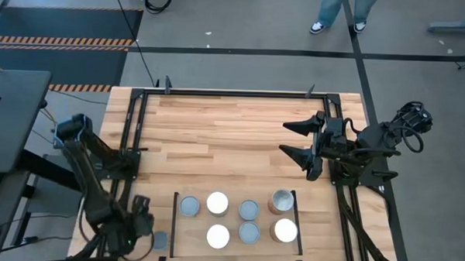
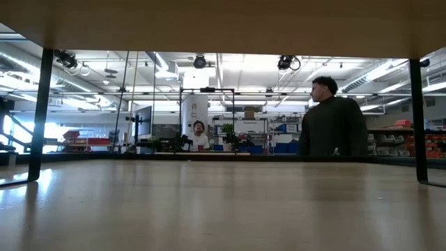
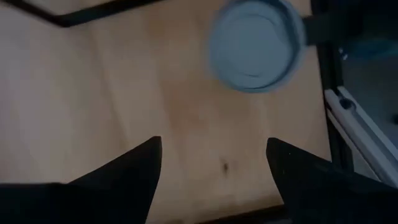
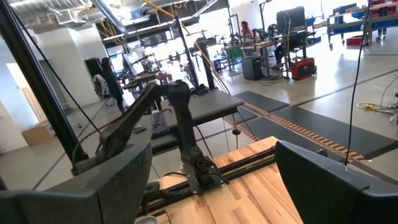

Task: Pick and place cans onto a shelf
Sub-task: Put the small canned carrots on the shelf

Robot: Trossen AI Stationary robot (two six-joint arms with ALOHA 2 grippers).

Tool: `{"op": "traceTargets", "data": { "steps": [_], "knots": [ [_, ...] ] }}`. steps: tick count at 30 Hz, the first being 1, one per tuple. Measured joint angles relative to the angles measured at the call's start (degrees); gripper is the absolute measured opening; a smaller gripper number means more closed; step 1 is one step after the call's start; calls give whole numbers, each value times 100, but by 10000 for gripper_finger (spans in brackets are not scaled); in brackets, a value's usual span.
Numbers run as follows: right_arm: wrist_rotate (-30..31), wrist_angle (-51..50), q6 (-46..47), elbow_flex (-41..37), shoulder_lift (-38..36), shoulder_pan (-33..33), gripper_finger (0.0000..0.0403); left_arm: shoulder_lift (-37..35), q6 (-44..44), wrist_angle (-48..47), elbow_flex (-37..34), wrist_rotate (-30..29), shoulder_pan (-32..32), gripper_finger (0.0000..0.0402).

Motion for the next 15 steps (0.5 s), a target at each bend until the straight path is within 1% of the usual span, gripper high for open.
{"op": "traceTargets", "data": {
  "steps": [2, 5, 7, 11, 15],
  "knots": [
    [0, -2, -1, 0, 0, -1, 348, 227, 9, 186, 0, -12, -126, 293],
    [0, -2, 0, 0, 0, -2, 348, 487, -71, 345, 0, -226, -319, 293],
    [0, -2, -1, 0, 0, -1, 348, 652, -177, 705, 0, -267, -375, 294],
    [1, -2, 0, 0, 0, 0, 348, 910, -191, 1497, 0, -267, -340, 310],
    [2, -2, -2, 0, 0, -2, 348, 1095, -497, 1603, 0, -165, -180, 317]
  ]
}}
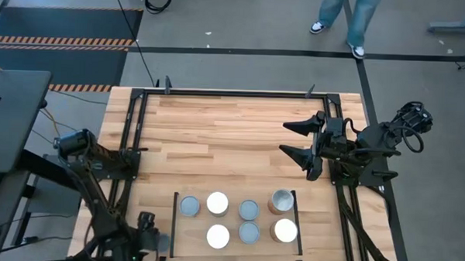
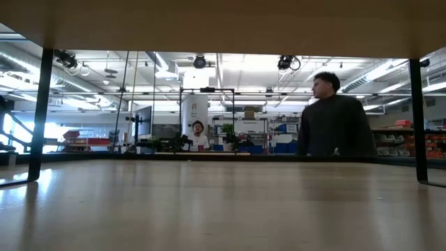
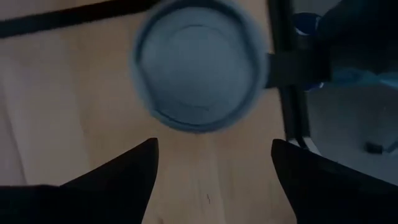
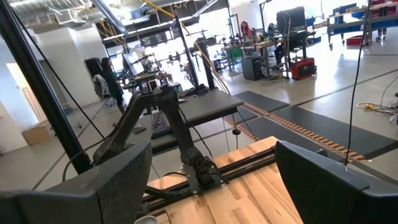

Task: Pick and place cans onto a shelf
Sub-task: Put the small canned carrots on the shelf

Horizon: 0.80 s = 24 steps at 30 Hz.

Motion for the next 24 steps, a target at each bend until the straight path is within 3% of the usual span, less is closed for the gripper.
{"op": "traceTargets", "data": {
  "steps": [6, 16, 24],
  "knots": [
    [-1, 0, 1, 0, 0, 2, 348, 35, -707, -4, 7, 150, 154, 318],
    [-1, 22, 0, 0, 0, 0, 348, 578, -1189, -15, 243, -238, 150, 318],
    [0, 36, 0, 0, 0, 0, 348, 682, -1480, 424, 246, -1162, 143, 318]
  ]
}}
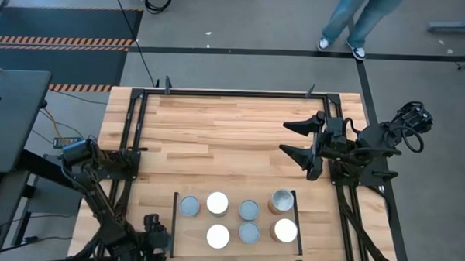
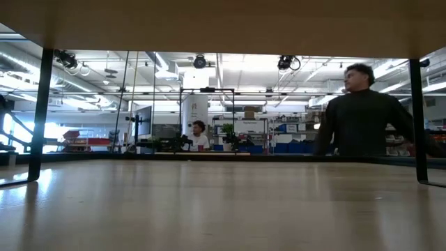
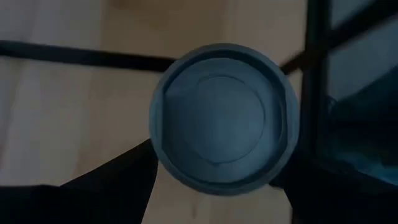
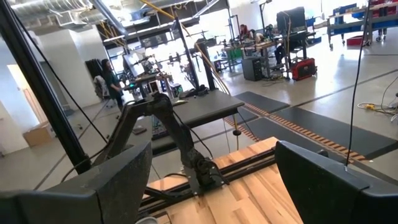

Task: Pick and place cans onto a shelf
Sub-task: Put the small canned carrots on the shelf

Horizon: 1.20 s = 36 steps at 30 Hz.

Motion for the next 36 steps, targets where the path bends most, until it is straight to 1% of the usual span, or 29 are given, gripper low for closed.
{"op": "traceTargets", "data": {
  "steps": [3, 7, 14, 21, 27, 30, 36],
  "knots": [
    [1, 13, 1, 0, 0, 0, 348, 0, -131, 35, -104, -339, -31, 318],
    [1, 318, 232, 0, 7, 0, 348, 0, -189, 418, -243, -750, 3, 318],
    [-1, 567, 466, 2, 17, 0, 348, -2, 274, 625, -254, -1436, 75, 318],
    [-2, 563, 805, 2, 17, 17, 348, 182, 467, 773, -263, -1414, 159, 311],
    [-3, 560, 902, 2, 17, 16, 348, 192, 393, 742, -263, -1418, -23, 272],
    [-37, 558, 903, 2, 17, 17, 348, 190, 199, 652, -263, -1417, -141, 256],
    [-377, 531, 873, 2, 17, 17, 348, -120, -20, 94, -261, -985, -398, 252]
  ]
}}
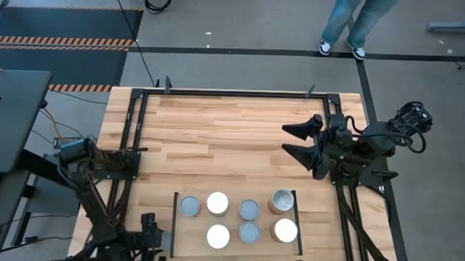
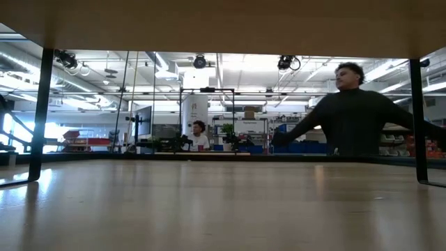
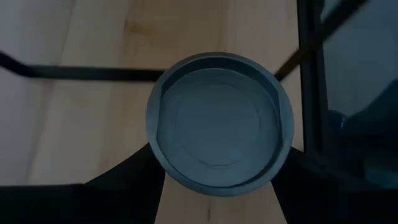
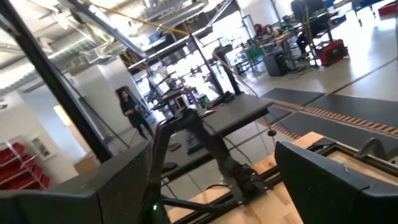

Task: Pick and place cans onto a shelf
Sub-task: Put the small canned carrots on the shelf

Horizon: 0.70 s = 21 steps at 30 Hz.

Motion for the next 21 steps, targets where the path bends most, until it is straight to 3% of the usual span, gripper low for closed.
{"op": "traceTargets", "data": {
  "steps": [6, 11, 21],
  "knots": [
    [-258, -70, 45, 0, 0, 0, 348, -640, 4, -683, 0, 200, -270, 252],
    [-374, -165, 71, 0, 4, 0, 348, -1447, 288, -770, 0, 694, -380, 252],
    [-375, -147, 91, 0, 7, 0, 348, -2968, 1140, -1220, 0, 720, -295, 252]
  ]
}}
